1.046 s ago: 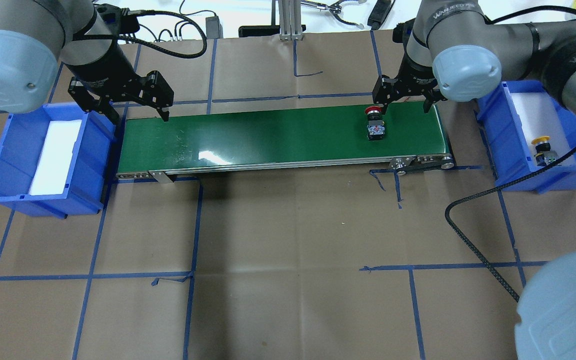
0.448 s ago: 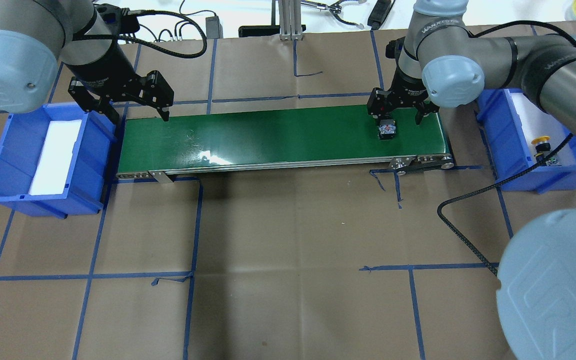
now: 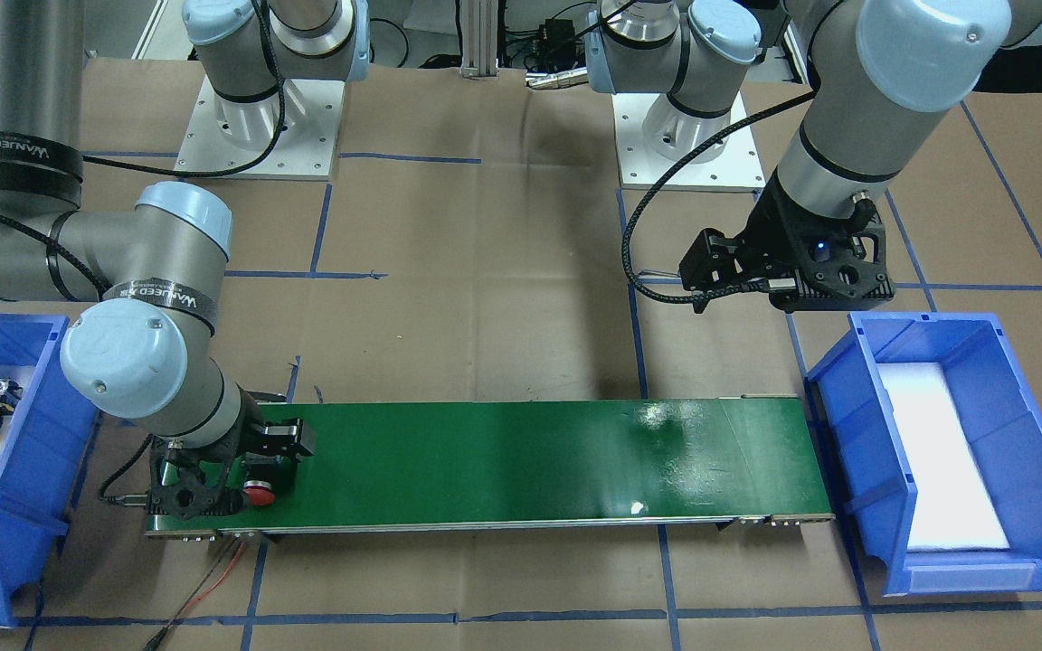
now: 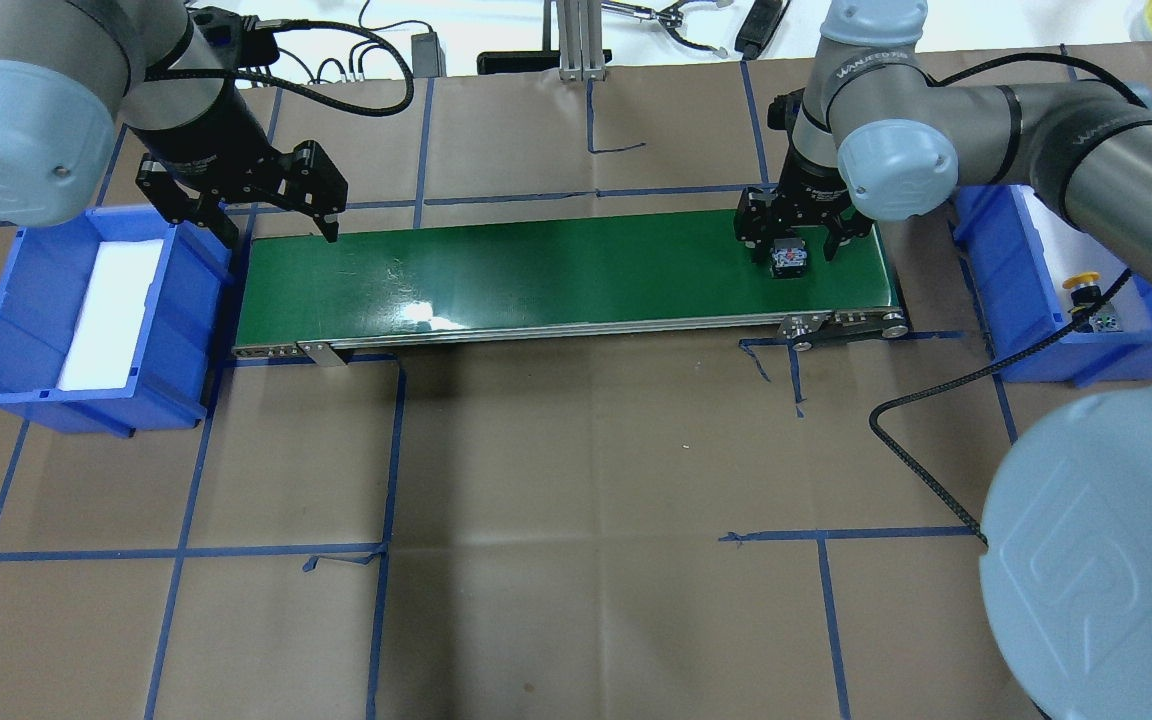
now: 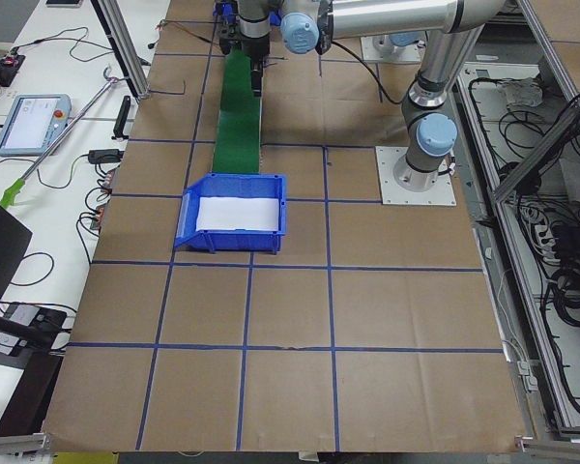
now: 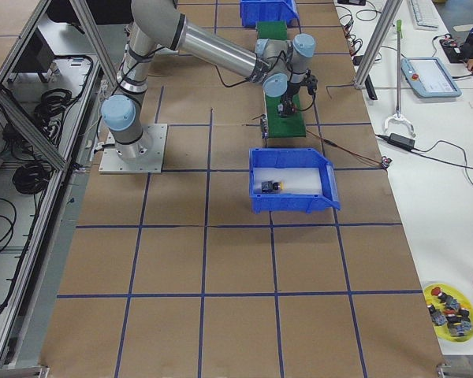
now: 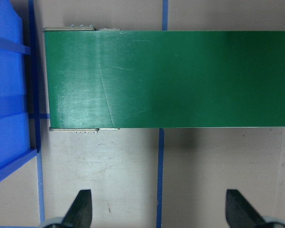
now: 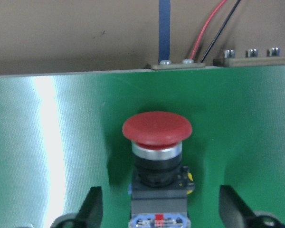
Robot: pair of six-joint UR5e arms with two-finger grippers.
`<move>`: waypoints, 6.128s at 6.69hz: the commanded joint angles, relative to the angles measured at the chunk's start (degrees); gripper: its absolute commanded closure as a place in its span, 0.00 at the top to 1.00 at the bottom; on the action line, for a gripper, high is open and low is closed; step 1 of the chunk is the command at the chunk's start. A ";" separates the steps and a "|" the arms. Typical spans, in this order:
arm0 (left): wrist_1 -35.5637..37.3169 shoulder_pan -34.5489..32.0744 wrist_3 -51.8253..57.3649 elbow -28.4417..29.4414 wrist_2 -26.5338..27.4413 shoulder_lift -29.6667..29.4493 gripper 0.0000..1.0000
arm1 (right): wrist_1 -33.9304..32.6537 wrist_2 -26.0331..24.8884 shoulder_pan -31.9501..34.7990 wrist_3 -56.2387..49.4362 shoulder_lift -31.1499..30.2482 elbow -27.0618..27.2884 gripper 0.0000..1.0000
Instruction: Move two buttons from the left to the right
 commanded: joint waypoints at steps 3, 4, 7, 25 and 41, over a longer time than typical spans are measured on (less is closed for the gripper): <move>-0.06 0.00 0.00 0.00 -0.09 0.01 1.00 | 1.12 -1.10 -1.05 -1.30 -2.20 -1.48 0.04; -0.06 0.00 0.00 0.00 -0.09 0.01 1.00 | 4.52 -1.10 -2.27 -1.39 -5.52 -4.19 0.05; -0.06 0.00 0.00 0.00 -0.17 0.01 1.00 | 14.30 -1.09 -15.33 -18.62 -9.07 -11.94 0.05; 0.02 0.00 0.00 0.70 -0.09 -0.34 1.00 | 7.45 -3.48 -26.72 -32.51 2.21 -12.22 1.00; 0.02 0.00 0.79 0.70 0.35 -0.51 1.00 | 11.61 7.69 1.76 2.83 -32.01 7.99 1.00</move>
